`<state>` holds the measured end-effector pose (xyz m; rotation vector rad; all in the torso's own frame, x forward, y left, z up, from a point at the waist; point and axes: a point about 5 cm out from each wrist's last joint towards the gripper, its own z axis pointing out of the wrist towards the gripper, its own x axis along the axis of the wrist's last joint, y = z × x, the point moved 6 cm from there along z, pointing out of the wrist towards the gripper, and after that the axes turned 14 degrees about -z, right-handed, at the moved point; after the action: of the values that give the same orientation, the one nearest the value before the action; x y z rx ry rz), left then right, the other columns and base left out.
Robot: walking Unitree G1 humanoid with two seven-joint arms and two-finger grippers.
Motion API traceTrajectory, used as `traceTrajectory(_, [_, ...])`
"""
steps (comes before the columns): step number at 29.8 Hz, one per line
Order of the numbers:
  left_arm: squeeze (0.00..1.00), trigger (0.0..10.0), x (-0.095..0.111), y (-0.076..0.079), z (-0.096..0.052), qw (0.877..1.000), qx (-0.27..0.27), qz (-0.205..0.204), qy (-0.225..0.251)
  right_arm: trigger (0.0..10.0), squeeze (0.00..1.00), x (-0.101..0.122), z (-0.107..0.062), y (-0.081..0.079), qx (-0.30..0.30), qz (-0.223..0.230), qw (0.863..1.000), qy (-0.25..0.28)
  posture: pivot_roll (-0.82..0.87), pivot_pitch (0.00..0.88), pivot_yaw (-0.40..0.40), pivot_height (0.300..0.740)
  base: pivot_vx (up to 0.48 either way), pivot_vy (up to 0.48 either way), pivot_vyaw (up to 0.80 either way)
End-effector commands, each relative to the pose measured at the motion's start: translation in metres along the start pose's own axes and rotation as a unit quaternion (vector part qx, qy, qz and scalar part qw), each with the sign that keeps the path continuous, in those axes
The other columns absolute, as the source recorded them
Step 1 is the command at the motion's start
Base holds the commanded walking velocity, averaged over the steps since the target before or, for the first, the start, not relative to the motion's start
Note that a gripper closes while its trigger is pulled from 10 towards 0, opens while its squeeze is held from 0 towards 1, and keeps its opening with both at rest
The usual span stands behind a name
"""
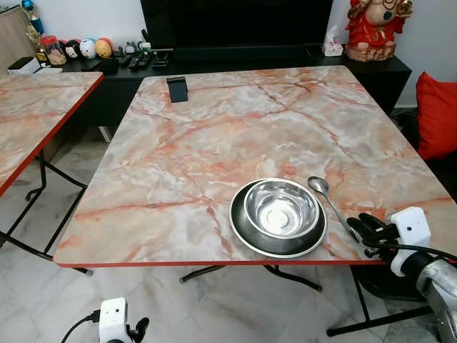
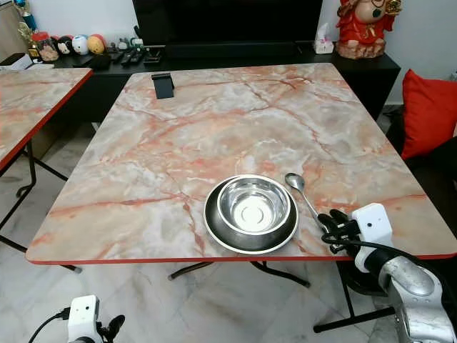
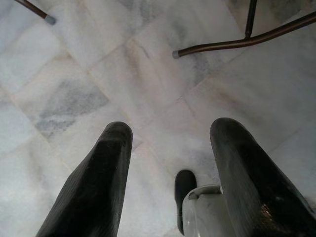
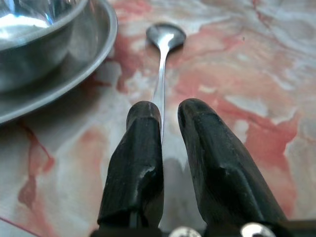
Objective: Setting the table
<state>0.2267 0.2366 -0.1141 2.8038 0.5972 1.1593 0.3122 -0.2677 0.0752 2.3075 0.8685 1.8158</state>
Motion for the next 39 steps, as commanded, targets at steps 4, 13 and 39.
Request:
traceTrajectory(4, [0.00, 10.0, -0.003, -0.024, -0.006, 1.000, 0.020, 0.002, -0.009, 10.0, 0.00, -0.004, 0.000, -0.001, -0.004, -0.005, 1.000, -0.005, -0.15, 0.000, 0.064, 0.707, 0.000, 0.000, 0.00])
traceTrajectory(13, [0.00, 10.0, -0.003, -0.029, -0.008, 1.000, 0.022, 0.000, -0.010, 10.0, 0.00, -0.008, -0.003, 0.005, -0.023, -0.005, 1.000, -0.007, -0.15, 0.000, 0.067, 0.707, 0.000, 0.000, 0.00])
traceTrajectory(39, [0.00, 10.0, 0.001, -0.040, -0.010, 1.000, 0.028, 0.001, -0.010, 10.0, 0.00, -0.017, -0.005, 0.010, -0.043, -0.030, 0.998, -0.027, -0.15, 0.000, 0.070, 0.707, 0.000, 0.000, 0.00])
